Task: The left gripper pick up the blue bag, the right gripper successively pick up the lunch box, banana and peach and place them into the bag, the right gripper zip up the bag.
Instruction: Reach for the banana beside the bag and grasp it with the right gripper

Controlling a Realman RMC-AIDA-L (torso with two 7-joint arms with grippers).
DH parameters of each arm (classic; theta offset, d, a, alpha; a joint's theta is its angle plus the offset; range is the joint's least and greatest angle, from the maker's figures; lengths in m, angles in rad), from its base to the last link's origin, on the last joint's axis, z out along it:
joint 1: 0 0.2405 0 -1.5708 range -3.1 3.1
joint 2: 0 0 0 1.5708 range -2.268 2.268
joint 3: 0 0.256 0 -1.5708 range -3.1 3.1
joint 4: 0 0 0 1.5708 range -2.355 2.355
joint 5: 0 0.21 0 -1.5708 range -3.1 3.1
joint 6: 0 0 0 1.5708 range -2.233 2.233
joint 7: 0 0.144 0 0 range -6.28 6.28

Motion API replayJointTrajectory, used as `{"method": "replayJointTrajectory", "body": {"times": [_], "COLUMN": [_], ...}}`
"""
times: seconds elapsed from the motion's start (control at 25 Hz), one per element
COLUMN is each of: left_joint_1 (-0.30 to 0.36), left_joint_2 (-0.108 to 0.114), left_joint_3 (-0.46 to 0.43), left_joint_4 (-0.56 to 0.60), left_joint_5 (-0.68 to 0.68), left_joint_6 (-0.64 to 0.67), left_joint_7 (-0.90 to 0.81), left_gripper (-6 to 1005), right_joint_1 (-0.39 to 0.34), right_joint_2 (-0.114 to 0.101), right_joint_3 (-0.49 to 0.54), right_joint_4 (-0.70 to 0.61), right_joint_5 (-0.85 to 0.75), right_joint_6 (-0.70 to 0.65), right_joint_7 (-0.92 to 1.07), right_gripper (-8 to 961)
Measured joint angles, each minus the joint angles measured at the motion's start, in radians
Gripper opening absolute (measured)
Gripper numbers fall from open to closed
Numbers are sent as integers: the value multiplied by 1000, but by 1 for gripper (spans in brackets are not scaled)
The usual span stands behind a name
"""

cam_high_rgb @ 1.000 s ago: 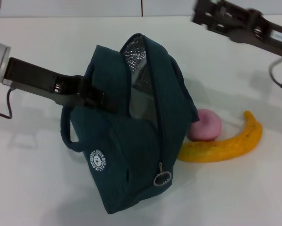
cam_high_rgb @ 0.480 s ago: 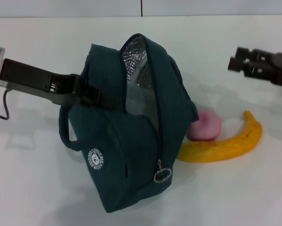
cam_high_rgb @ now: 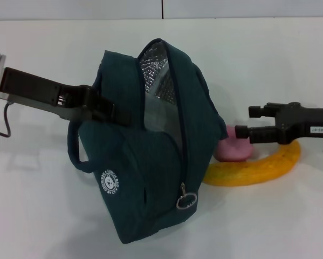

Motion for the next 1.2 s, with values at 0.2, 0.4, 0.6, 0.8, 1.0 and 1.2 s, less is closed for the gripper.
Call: {"method": "replayJointTrajectory", "body": {"times": [0.2,0.4,0.6,0.8,1.0,1.2], "left_joint_1": [3,5,5,14,9,4], "left_joint_2": [-2,-4,-5,0,-3,-4], "left_joint_3": [0,0,0,0,0,0], "left_joint_4": [0,0,0,0,0,0], "left_joint_5": [0,0,0,0,0,0], "left_joint_6": [-1,-1,-1,-1,-1,-1], "left_joint_7": [0,0,0,0,3,3], "left_gripper": [40,40,40,40,40,40], "right_joint_1": [5,-1,-46,-37,72,208], "right_joint_2": [0,-5,-11,-18,-31,-28], "right_joint_3": [-34,-42,-44,-44,-44,-96], "right_joint_4": [-2,-15,-158,-384,-472,-495], "right_joint_5": [-13,-16,-71,-264,-478,-646], "right_joint_6": [21,20,-63,-202,-303,-376], "right_joint_7": [5,3,-3,39,167,261], "right_gripper": [856,854,844,811,814,814]}}
